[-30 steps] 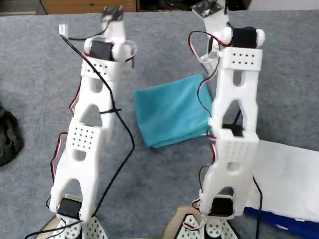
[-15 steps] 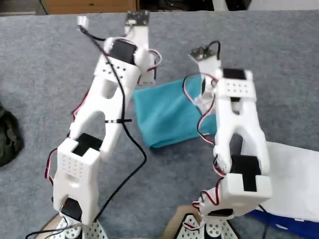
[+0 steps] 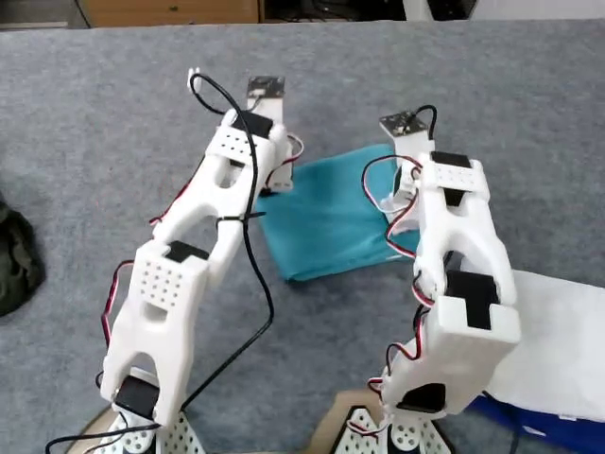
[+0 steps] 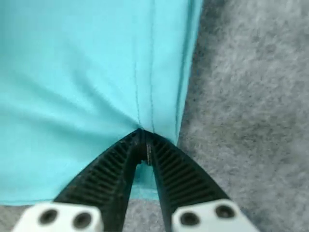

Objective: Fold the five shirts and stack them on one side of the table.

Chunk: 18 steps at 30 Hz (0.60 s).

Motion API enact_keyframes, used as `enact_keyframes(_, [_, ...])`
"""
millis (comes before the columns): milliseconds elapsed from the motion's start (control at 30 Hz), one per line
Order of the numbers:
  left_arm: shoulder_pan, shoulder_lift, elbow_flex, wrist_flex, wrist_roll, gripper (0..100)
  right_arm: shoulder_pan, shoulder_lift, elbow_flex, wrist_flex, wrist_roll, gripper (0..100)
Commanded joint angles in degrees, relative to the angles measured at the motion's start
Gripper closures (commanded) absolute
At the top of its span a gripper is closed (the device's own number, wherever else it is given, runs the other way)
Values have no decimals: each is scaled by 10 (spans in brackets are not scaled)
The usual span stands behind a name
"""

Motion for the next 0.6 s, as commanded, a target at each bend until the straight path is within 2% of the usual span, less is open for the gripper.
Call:
enact_keyframes(0, [-23, 11, -52, 0, 2, 981, 8, 0, -26, -1, -1, 994])
enact_keyframes(300, [-21, 14, -210, 98, 0, 981, 9, 0, -136, 127, -6, 994])
enact_keyframes(367, [-22, 14, -254, 126, 0, 980, 11, -4, -175, 166, -31, 991])
enact_keyframes(467, [-23, 14, -323, 182, 0, 978, 12, -32, -211, 215, -38, 935])
enact_keyframes(567, [-24, 14, -384, 244, 0, 951, 12, -89, -213, 249, -36, 832])
